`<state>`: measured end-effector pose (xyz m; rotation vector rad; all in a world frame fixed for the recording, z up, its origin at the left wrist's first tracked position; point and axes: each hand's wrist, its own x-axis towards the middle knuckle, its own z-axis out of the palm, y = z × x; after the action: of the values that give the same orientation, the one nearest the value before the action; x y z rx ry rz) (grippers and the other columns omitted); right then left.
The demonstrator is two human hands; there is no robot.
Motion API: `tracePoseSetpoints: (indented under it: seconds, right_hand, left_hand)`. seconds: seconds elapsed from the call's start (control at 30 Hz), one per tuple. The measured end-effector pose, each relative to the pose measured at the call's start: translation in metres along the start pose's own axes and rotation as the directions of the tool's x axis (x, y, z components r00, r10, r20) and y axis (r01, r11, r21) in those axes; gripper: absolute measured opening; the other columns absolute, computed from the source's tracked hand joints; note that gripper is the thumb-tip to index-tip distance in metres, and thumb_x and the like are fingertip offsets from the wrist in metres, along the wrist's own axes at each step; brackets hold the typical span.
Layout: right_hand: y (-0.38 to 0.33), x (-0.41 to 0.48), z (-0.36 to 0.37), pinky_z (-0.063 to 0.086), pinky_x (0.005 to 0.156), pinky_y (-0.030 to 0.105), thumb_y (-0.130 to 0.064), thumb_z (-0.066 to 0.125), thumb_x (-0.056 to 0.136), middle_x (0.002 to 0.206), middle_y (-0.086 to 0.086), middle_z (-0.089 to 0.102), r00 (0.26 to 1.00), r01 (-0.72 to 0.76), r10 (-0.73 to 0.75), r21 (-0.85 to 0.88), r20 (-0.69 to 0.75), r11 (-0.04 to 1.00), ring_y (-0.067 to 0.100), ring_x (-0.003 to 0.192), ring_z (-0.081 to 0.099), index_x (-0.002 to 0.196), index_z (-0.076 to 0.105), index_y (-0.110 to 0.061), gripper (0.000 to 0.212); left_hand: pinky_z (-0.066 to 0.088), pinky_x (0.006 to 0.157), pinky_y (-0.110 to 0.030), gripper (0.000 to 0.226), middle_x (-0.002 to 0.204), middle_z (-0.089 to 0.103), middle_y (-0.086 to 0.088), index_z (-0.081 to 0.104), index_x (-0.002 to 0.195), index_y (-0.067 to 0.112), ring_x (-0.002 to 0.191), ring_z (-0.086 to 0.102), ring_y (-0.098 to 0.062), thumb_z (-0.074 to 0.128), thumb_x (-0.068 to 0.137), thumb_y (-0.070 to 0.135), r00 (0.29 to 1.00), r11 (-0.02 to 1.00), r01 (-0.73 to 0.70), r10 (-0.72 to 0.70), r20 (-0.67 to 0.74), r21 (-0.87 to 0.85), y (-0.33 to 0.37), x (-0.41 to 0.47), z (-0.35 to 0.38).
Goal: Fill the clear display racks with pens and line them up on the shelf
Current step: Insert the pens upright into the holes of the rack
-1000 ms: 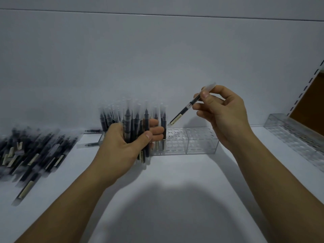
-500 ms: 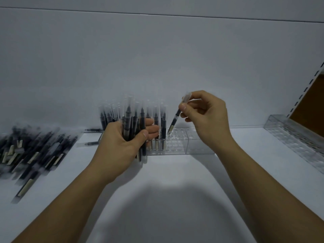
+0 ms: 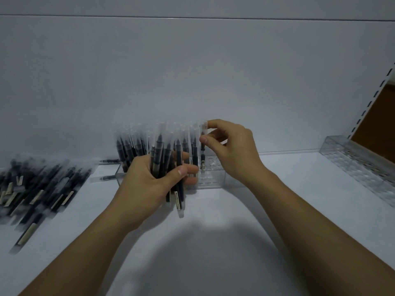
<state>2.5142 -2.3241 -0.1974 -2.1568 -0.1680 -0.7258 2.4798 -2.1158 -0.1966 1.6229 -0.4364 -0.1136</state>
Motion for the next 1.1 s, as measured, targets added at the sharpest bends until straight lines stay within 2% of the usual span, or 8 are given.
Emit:
tracePoseSetpoints:
  seconds: [0.2,0.37,0.47,0.63,0.8,0.93,1.03,1.1]
  right_hand:
    - [0.001,-0.013,-0.001,0.047,0.070,0.009,-0.031,0.070,0.096,0.093,-0.012,0.067,0.999,0.027,-0.028,-0.042,-0.029,0.999,0.003,0.085,0.063,0.127,0.064,-0.024,0.032]
    - [-0.015,-0.020,-0.009,0.050,0.066,0.018,-0.027,0.070,0.097,0.083,-0.014,0.065,0.986,0.070,-0.047,0.141,-0.157,0.988,0.010,0.079,0.063,0.112,0.069,-0.022,0.016]
    - [-0.026,-0.021,-0.009,0.053,0.070,0.023,-0.022,0.072,0.095,0.080,-0.011,0.068,0.999,0.032,-0.019,0.306,-0.043,0.951,0.010,0.078,0.066,0.102,0.074,-0.020,0.007]
    - [-0.030,-0.024,-0.007,0.057,0.076,0.033,-0.021,0.077,0.091,0.079,-0.004,0.069,0.995,-0.019,-0.022,0.417,0.093,0.909,0.014,0.076,0.064,0.104,0.075,-0.018,0.014]
    - [-0.032,-0.026,-0.008,0.055,0.072,0.026,-0.013,0.081,0.086,0.075,-0.002,0.069,0.984,-0.059,-0.024,0.459,0.174,0.886,0.010,0.072,0.064,0.092,0.074,-0.010,0.009]
    - [-0.034,-0.026,-0.010,0.061,0.076,0.037,-0.009,0.075,0.091,0.081,0.016,0.075,0.984,-0.084,-0.003,0.482,0.176,0.872,0.026,0.074,0.071,0.095,0.071,-0.004,0.007]
    - [-0.036,-0.024,-0.013,0.054,0.065,0.023,0.000,0.064,0.097,0.083,0.029,0.072,0.991,-0.095,0.031,0.541,0.127,0.835,0.025,0.067,0.069,0.097,0.068,0.002,0.004]
    - [-0.036,-0.021,-0.018,0.051,0.060,0.021,0.002,0.061,0.097,0.083,0.024,0.074,0.995,-0.095,0.067,0.558,0.071,0.824,0.023,0.067,0.071,0.099,0.068,0.002,0.008]
  left_hand:
    - [0.061,0.074,-0.027,0.026,0.100,0.078,0.000,0.066,0.116,0.003,0.087,0.077,-0.022,0.063,0.093,0.015,1.000,1.000,-0.022,0.022,-0.022,-0.002,0.001,0.000,0.000]
    - [0.062,0.070,-0.029,0.027,0.099,0.078,-0.004,0.066,0.115,0.004,0.086,0.077,-0.025,0.064,0.091,0.015,1.000,0.999,-0.011,0.010,-0.028,-0.046,0.002,-0.001,0.000]
    - [0.061,0.068,-0.029,0.026,0.097,0.078,-0.005,0.068,0.113,0.005,0.084,0.077,-0.026,0.066,0.089,0.014,1.000,0.998,-0.005,0.004,-0.020,-0.070,0.004,-0.003,0.002]
    - [0.062,0.070,-0.032,0.026,0.098,0.078,-0.008,0.070,0.113,0.009,0.086,0.076,-0.029,0.069,0.087,0.009,1.000,0.995,-0.013,0.012,-0.010,-0.102,0.003,-0.002,0.003]
    - [0.062,0.071,-0.032,0.023,0.095,0.078,-0.011,0.073,0.107,0.007,0.084,0.076,-0.029,0.071,0.084,0.007,0.998,0.996,-0.058,0.059,0.014,-0.072,0.003,-0.002,0.003]
    - [0.062,0.073,-0.031,0.021,0.095,0.078,-0.009,0.071,0.109,0.008,0.084,0.077,-0.027,0.068,0.088,0.007,0.998,0.996,-0.062,0.064,0.022,-0.062,0.002,-0.003,0.002]
    - [0.058,0.071,-0.018,0.019,0.092,0.079,-0.003,0.072,0.109,0.008,0.083,0.076,-0.016,0.066,0.091,0.007,0.991,0.992,-0.129,0.129,-0.018,-0.004,0.005,-0.002,0.002]
    - [0.056,0.066,-0.016,0.016,0.086,0.078,0.001,0.074,0.104,0.010,0.077,0.075,-0.010,0.069,0.089,0.012,0.981,0.979,-0.175,0.182,-0.069,0.106,0.005,0.000,0.000]
